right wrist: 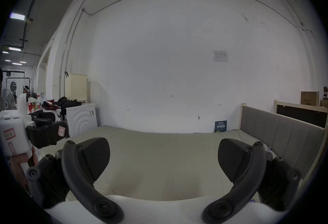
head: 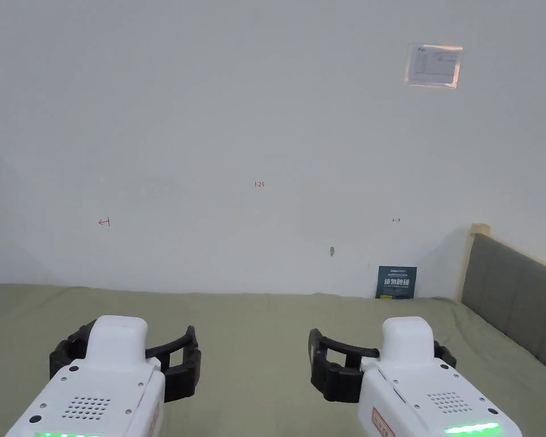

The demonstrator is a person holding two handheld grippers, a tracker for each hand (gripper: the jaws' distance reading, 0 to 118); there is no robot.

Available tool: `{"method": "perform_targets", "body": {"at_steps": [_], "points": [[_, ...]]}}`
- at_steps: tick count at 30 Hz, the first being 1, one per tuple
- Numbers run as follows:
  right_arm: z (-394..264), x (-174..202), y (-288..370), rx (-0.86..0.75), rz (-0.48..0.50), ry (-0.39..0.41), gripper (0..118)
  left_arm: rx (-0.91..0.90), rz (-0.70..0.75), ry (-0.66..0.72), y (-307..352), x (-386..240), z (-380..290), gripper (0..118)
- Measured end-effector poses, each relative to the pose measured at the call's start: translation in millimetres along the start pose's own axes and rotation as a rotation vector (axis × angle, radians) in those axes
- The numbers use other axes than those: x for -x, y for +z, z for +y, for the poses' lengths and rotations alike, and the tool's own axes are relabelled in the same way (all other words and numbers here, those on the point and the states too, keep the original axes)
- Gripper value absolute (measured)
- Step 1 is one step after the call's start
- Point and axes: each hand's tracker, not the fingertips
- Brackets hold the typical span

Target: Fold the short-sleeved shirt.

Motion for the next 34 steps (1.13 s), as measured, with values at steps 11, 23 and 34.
{"method": "perform_targets", "body": {"at_steps": [11, 23, 34], "points": [[19, 12, -7, 0.062, -0.179, -0.015, 118, -0.006, 0.002, -0.005, -7, -3, 10, 118], [32, 7, 0, 0.09, -0.144, -0.165, 118, 0.018, 0.018, 0.022, -10, 1, 3, 118], [39, 7, 4, 0.016, -0.114, -0.168, 118, 0.015, 0.023, 0.022, -8, 1, 2, 118]]}}
